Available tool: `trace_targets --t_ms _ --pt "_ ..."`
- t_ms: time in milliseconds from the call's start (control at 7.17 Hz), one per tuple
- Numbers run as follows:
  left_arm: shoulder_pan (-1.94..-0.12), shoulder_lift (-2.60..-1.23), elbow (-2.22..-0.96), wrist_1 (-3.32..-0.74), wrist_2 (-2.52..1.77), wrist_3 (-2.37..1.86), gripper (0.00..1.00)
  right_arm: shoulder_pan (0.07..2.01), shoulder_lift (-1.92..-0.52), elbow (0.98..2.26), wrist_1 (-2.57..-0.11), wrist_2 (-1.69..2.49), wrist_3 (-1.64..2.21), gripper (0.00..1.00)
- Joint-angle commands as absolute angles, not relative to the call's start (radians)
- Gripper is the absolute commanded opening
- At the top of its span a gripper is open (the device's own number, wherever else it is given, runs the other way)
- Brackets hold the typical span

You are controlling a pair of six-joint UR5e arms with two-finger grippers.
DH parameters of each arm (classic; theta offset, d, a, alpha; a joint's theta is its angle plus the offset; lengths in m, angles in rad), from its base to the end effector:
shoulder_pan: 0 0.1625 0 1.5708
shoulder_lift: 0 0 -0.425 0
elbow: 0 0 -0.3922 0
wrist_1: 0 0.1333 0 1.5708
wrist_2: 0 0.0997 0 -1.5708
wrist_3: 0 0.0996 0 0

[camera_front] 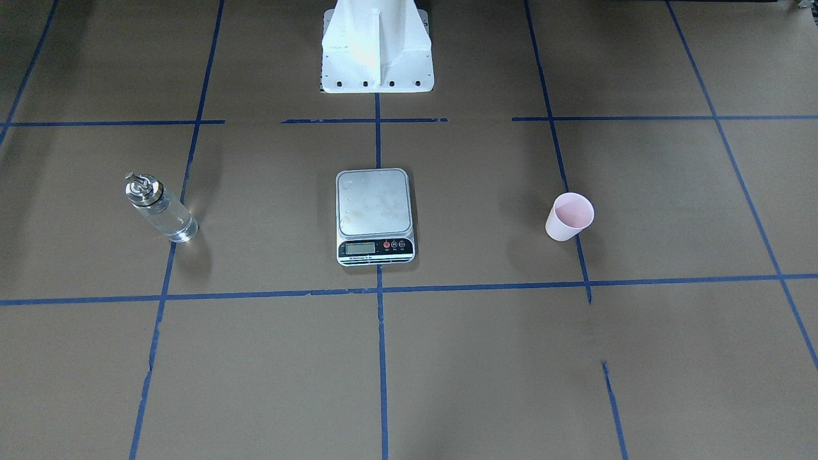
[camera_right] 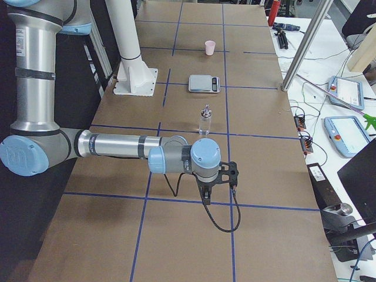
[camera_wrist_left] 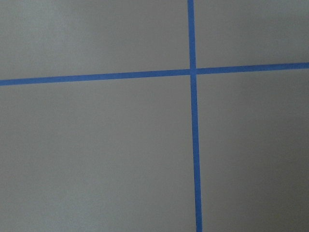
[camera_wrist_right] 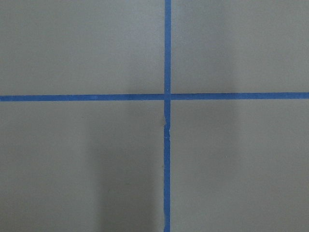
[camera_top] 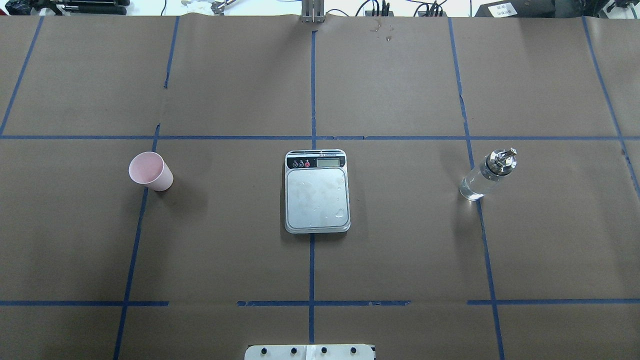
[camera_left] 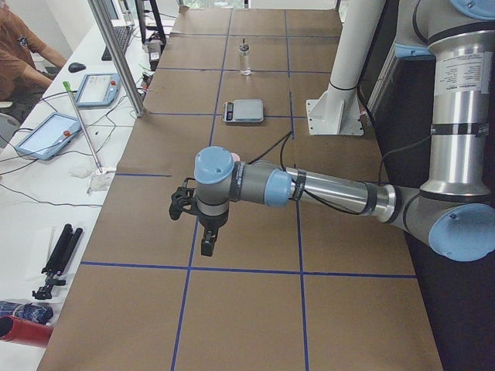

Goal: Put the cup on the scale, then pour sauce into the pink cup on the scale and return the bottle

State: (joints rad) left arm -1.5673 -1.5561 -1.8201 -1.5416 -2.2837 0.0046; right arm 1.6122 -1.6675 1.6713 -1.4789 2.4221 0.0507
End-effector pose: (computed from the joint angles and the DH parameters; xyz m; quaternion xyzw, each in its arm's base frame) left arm -0.0665 -0.4884 0.5497 0.0963 0.3471 0.0396 0.9321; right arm 0.0772 -0.4539 0.6398 0.0416 -0.4126 0.0221 0.9097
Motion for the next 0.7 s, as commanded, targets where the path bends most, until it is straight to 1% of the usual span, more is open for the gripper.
trace_targets --t_ms 0,139,279,418,558 --pt "-1.510 -1.670 -1.929 -1.429 -2.280 -0.058 1.00 1.612 -1.667 1.675 -1.479 2.424 0.052 1.00" --pt "-1.459 -1.674 -2.035 -1.395 -2.281 -0.171 1.00 1.612 -1.666 1.675 -1.477 2.422 0.052 1.00" --pt "-1.363 -1.674 -2.122 -1.397 -2.286 -0.328 1.00 1.612 -1.663 1.675 -1.477 2.422 0.052 1.00" --pt "-1.306 -1.701 -2.190 -1.411 -2.296 -0.476 1.00 1.612 -1.657 1.675 -1.477 2.422 0.051 1.00" --pt "-1.237 -1.762 -2.192 -1.445 -2.295 -0.520 1.00 1.612 -1.657 1.683 -1.477 2.422 0.051 1.00"
